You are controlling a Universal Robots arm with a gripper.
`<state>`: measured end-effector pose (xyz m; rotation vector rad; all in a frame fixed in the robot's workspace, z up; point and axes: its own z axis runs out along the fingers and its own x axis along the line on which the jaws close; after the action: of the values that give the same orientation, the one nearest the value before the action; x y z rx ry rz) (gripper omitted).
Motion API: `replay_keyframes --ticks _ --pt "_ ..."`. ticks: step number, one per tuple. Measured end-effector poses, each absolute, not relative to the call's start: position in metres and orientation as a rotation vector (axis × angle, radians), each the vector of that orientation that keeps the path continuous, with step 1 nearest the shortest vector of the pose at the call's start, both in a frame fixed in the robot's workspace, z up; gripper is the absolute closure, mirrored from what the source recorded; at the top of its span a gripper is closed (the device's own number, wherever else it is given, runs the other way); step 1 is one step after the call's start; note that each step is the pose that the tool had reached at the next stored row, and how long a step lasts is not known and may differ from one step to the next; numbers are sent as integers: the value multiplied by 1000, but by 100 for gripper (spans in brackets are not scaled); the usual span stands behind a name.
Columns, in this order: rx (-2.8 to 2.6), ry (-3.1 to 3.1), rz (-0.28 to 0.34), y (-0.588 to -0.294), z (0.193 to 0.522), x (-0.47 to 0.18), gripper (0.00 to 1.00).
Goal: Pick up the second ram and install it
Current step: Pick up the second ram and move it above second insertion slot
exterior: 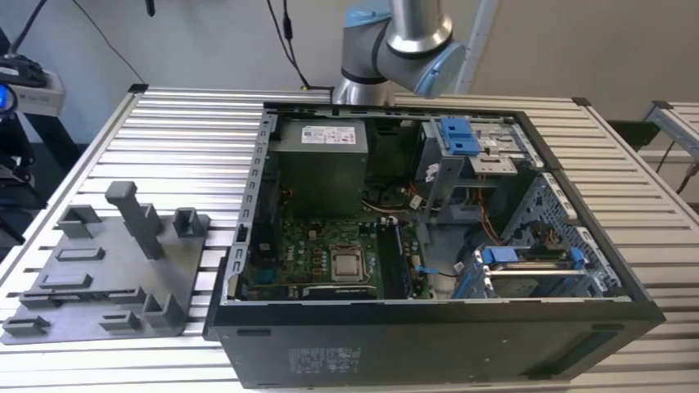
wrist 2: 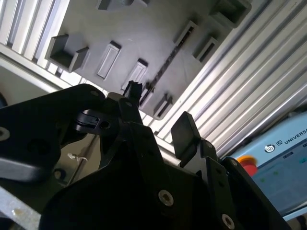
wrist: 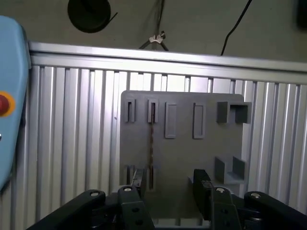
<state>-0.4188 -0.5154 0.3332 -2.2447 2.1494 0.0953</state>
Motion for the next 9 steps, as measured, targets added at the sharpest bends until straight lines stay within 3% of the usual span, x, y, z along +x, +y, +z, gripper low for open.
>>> replay_keyframes --ticks 9 --pt "-2245 2149 95 -516 331 -419 46"
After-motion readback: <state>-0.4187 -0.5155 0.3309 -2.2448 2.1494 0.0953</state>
